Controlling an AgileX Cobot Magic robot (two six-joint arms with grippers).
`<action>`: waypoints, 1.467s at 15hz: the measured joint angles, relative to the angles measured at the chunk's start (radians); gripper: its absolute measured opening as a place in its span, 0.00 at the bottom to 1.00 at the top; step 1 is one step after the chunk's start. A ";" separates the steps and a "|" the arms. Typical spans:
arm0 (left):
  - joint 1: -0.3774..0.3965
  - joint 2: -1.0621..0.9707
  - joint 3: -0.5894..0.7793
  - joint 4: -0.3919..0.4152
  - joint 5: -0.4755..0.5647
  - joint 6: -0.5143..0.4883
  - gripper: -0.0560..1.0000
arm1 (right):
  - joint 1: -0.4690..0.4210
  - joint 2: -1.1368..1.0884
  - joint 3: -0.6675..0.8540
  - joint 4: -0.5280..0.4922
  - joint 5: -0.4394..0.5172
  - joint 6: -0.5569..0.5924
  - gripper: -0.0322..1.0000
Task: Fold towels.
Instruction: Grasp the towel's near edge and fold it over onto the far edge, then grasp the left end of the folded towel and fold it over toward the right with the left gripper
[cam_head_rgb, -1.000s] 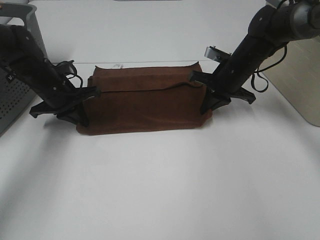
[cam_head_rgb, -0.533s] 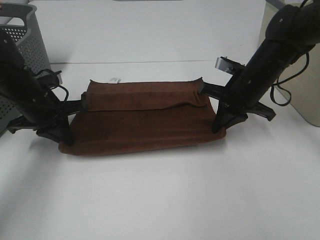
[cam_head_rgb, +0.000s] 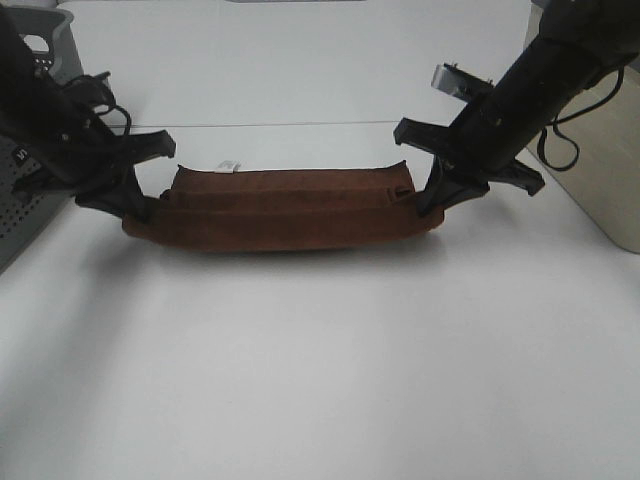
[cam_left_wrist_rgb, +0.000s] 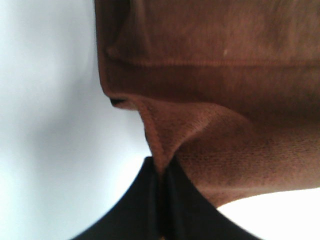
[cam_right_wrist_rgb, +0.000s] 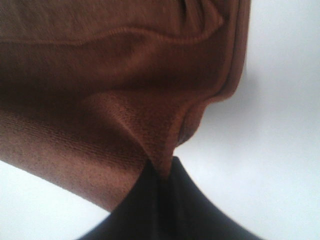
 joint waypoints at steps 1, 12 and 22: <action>0.000 0.001 -0.037 0.033 -0.029 -0.040 0.05 | 0.000 0.000 -0.038 -0.007 -0.022 0.000 0.03; 0.001 0.304 -0.358 0.119 -0.100 -0.121 0.56 | 0.000 0.269 -0.314 -0.027 -0.089 0.000 0.18; 0.001 0.334 -0.365 0.132 -0.034 -0.121 0.79 | 0.000 0.211 -0.318 -0.109 -0.077 0.033 0.90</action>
